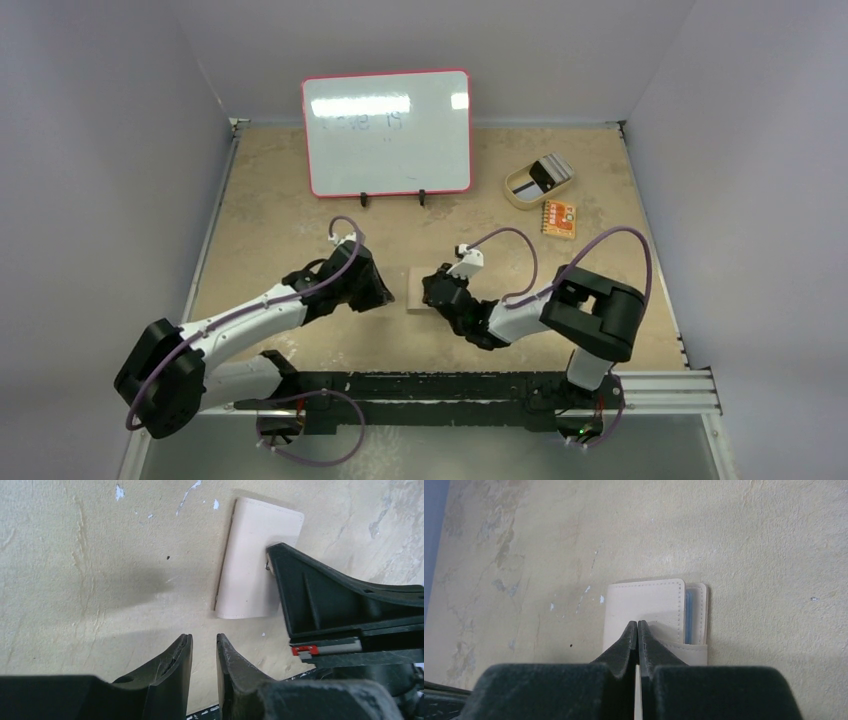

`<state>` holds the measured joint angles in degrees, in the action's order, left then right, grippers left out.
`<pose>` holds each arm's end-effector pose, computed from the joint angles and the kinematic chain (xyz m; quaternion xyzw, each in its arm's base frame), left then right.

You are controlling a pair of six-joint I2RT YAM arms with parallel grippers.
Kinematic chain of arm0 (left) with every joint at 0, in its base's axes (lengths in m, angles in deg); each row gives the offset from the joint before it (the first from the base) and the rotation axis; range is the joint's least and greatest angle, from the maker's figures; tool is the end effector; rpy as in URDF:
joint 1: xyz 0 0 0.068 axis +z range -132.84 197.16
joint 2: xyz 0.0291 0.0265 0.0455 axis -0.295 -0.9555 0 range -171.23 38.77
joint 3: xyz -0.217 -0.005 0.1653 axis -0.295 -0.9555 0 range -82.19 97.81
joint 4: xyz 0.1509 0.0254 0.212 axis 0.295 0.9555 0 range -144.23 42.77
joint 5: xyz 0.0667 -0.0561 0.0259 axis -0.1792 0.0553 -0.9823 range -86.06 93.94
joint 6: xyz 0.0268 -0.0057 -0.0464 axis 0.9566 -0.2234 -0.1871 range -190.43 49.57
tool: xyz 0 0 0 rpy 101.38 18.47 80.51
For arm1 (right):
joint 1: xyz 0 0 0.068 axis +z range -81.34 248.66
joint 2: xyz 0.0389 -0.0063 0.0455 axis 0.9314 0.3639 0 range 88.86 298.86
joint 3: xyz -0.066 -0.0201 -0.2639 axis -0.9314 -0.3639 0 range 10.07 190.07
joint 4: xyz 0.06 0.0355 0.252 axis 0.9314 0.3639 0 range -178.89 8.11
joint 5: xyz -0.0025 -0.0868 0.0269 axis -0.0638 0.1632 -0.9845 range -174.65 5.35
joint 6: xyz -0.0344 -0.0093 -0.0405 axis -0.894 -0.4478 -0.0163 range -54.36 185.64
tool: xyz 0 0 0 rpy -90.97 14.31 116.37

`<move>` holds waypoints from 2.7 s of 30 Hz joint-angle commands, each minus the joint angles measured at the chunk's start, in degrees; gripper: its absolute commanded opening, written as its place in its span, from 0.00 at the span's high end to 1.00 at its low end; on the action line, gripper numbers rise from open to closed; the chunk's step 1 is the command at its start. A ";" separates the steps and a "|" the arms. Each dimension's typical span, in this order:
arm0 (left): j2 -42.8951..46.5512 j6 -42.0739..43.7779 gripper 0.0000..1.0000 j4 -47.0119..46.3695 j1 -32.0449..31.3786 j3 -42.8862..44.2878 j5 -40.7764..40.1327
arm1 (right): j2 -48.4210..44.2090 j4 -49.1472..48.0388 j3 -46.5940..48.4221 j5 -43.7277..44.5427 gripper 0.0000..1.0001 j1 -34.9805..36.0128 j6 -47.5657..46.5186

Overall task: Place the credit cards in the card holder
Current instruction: Close the card holder at the center of the board, then move the card holder to the center of the board.

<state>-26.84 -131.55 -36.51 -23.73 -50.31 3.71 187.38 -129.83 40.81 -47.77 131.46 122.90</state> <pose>0.1636 -0.1415 0.1821 -0.1664 0.9292 -0.2554 0.2092 0.1555 0.2560 0.1241 0.1264 0.8152 0.2959 0.4817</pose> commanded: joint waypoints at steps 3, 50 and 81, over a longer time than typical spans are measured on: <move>4.23 3.54 0.75 4.25 0.39 4.34 -2.07 | 8.93 18.03 -4.22 -0.23 1.00 6.54 2.28; -3.45 3.71 0.70 -15.82 4.36 -1.99 11.74 | -21.72 47.55 12.50 -19.79 0.58 -7.00 -10.64; -12.24 -2.18 0.78 -30.28 2.04 -5.99 12.41 | -4.32 45.54 20.80 -15.88 0.77 -12.97 -22.04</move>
<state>-40.83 -131.55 -62.37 -21.30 -55.84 16.37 180.69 -86.23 58.14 -68.01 119.77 107.25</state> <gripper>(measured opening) 0.227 0.240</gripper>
